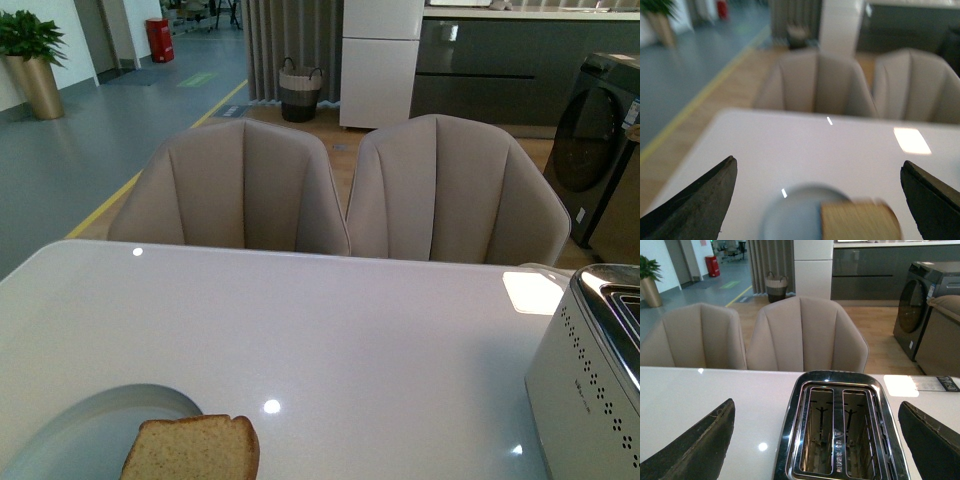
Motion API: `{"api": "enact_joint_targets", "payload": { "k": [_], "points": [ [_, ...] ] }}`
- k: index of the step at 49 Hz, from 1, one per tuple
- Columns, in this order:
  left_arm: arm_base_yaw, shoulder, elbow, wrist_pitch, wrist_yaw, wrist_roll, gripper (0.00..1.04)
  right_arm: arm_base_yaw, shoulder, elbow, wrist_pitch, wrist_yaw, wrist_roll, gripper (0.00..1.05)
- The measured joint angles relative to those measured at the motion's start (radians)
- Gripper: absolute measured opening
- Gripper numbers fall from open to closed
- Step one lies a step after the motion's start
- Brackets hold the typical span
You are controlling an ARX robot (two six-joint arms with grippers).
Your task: Left arm holds plate, right arm toasts bread
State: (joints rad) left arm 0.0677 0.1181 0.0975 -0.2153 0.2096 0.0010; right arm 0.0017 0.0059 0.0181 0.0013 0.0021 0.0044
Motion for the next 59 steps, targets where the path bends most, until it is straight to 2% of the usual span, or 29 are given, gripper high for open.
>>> {"api": "enact_joint_targets", "payload": {
  "k": [2, 5, 16, 20, 25, 32, 37, 48, 59],
  "points": [
    [0.032, 0.078, 0.039, -0.101, 0.09, 0.003, 0.98, 0.0, 0.0, 0.0, 0.0, -0.003, 0.0, 0.96],
    [0.058, 0.132, 0.051, -0.16, 0.139, 0.005, 0.98, 0.0, 0.0, 0.0, 0.0, -0.002, 0.0, 0.96],
    [0.154, 0.242, 0.079, -0.112, 0.23, 0.018, 0.98, 0.0, 0.0, 0.0, 0.0, -0.002, 0.0, 0.96],
    [0.194, 0.319, 0.087, -0.05, 0.266, 0.026, 0.98, 0.0, 0.0, 0.0, 0.0, -0.003, 0.0, 0.96],
    [0.253, 0.489, 0.109, 0.099, 0.312, 0.036, 0.98, 0.0, 0.0, 0.0, 0.0, -0.002, 0.0, 0.96],
    [0.311, 0.871, 0.175, 0.42, 0.34, 0.063, 0.98, 0.0, 0.0, 0.0, 0.0, -0.002, 0.0, 0.96],
    [0.334, 1.101, 0.228, 0.566, 0.337, 0.09, 0.98, 0.0, 0.0, 0.0, 0.0, -0.003, 0.0, 0.96],
    [0.372, 1.579, 0.388, 0.697, 0.364, 0.152, 0.98, 0.0, 0.0, 0.0, 0.0, -0.002, 0.0, 0.96],
    [0.377, 1.828, 0.483, 0.768, 0.323, 0.182, 0.98, 0.0, 0.0, 0.0, 0.0, -0.002, 0.0, 0.96]
  ]
}}
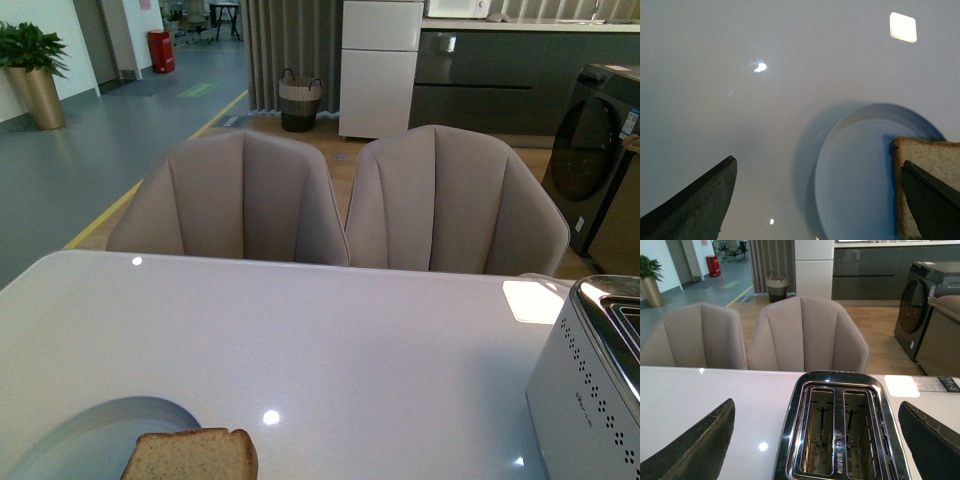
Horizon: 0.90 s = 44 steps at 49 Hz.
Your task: Left arm holds plate, right arm toasts bread
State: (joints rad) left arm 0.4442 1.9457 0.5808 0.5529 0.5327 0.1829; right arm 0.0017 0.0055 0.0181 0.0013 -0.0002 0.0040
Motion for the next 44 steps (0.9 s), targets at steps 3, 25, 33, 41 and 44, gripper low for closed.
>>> {"api": "enact_joint_targets", "payload": {
  "k": [3, 25, 33, 41, 44],
  "points": [
    [-0.009, 0.064, 0.014, 0.014, -0.014, 0.01, 0.98, 0.0, 0.0, 0.0, 0.0, 0.0, 0.0, 0.96],
    [-0.1, 0.274, 0.114, 0.004, -0.09, 0.069, 0.98, 0.0, 0.0, 0.0, 0.0, 0.0, 0.0, 0.96],
    [-0.119, 0.314, 0.131, 0.004, -0.107, 0.068, 0.98, 0.0, 0.0, 0.0, 0.0, 0.0, 0.0, 0.96],
    [-0.143, 0.332, 0.142, 0.004, -0.112, 0.057, 0.98, 0.0, 0.0, 0.0, 0.0, 0.0, 0.0, 0.96],
    [-0.15, 0.338, 0.144, 0.004, -0.114, 0.055, 0.98, 0.0, 0.0, 0.0, 0.0, 0.0, 0.0, 0.96]
  ]
}}
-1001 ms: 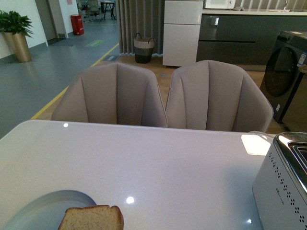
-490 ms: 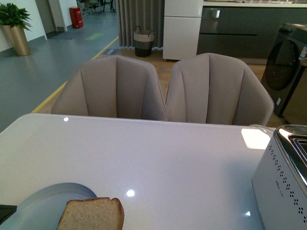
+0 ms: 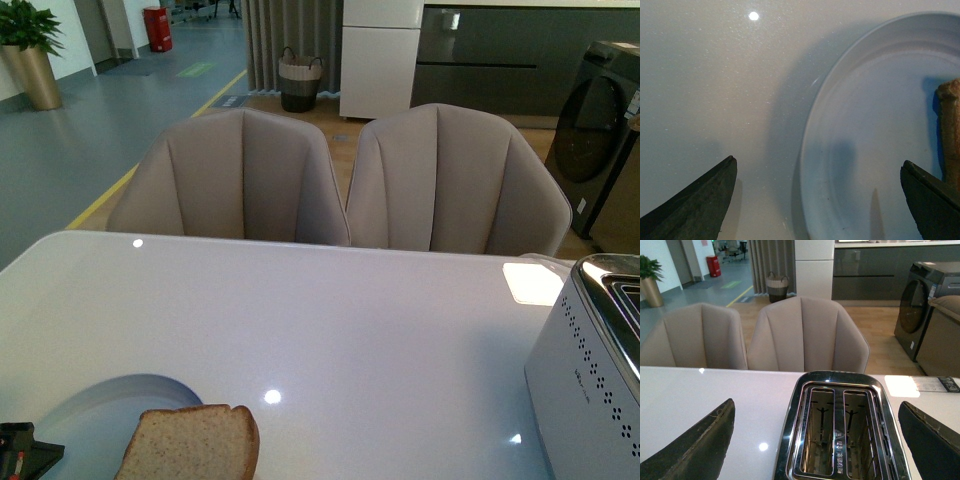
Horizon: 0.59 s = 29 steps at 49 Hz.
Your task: Left arm holds plate, right arm toasts bread
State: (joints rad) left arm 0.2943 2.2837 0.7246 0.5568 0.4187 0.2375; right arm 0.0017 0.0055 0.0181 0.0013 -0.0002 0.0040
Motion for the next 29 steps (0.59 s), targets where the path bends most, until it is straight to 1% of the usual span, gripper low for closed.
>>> {"api": "enact_joint_targets", "payload": {
  "k": [29],
  "points": [
    [-0.011, 0.04, 0.031, -0.034, -0.003, -0.035, 0.98, 0.0, 0.0, 0.0, 0.0, 0.0, 0.0, 0.96]
  ]
}}
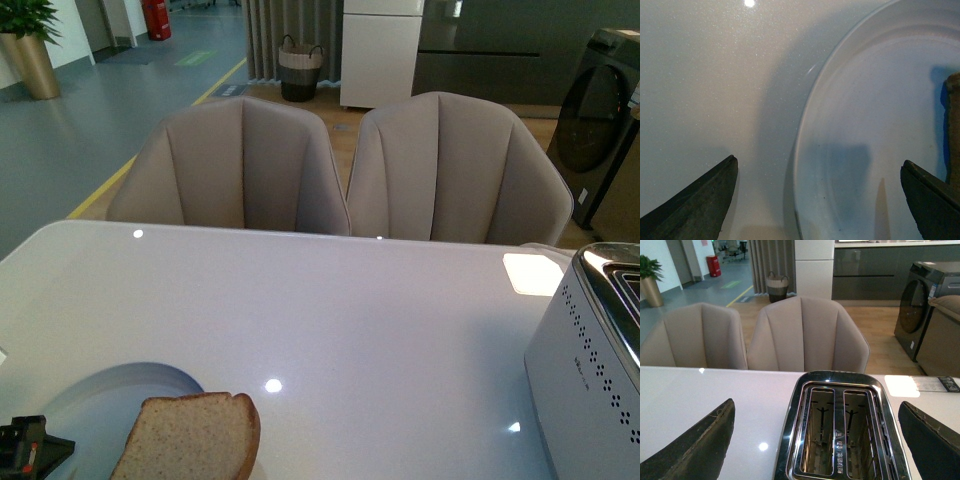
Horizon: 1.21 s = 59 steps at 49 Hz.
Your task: Left arm holds plate, right arm toasts bread
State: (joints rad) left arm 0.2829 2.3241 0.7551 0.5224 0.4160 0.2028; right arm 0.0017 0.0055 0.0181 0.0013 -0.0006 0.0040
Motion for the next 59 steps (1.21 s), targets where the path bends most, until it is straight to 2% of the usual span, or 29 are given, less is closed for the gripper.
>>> {"api": "enact_joint_targets", "payload": {
  "k": [15, 20, 26, 35, 41, 48, 59],
  "points": [
    [-0.014, 0.016, 0.044, -0.013, -0.01, -0.012, 0.97, 0.0, 0.0, 0.0, 0.0, 0.0, 0.0, 0.96],
    [-0.02, 0.022, 0.06, -0.022, -0.015, -0.012, 0.93, 0.0, 0.0, 0.0, 0.0, 0.0, 0.0, 0.96],
    [-0.022, 0.032, 0.076, -0.031, -0.016, -0.013, 0.8, 0.0, 0.0, 0.0, 0.0, 0.0, 0.0, 0.96],
    [-0.02, 0.043, 0.092, -0.048, -0.017, -0.014, 0.46, 0.0, 0.0, 0.0, 0.0, 0.0, 0.0, 0.96],
    [-0.019, 0.047, 0.093, -0.054, -0.016, -0.014, 0.3, 0.0, 0.0, 0.0, 0.0, 0.0, 0.0, 0.96],
    [-0.01, 0.049, 0.095, -0.07, 0.022, -0.028, 0.05, 0.0, 0.0, 0.0, 0.0, 0.0, 0.0, 0.96],
    [0.027, 0.039, 0.101, -0.124, 0.09, -0.108, 0.03, 0.0, 0.0, 0.0, 0.0, 0.0, 0.0, 0.96]
  ]
}}
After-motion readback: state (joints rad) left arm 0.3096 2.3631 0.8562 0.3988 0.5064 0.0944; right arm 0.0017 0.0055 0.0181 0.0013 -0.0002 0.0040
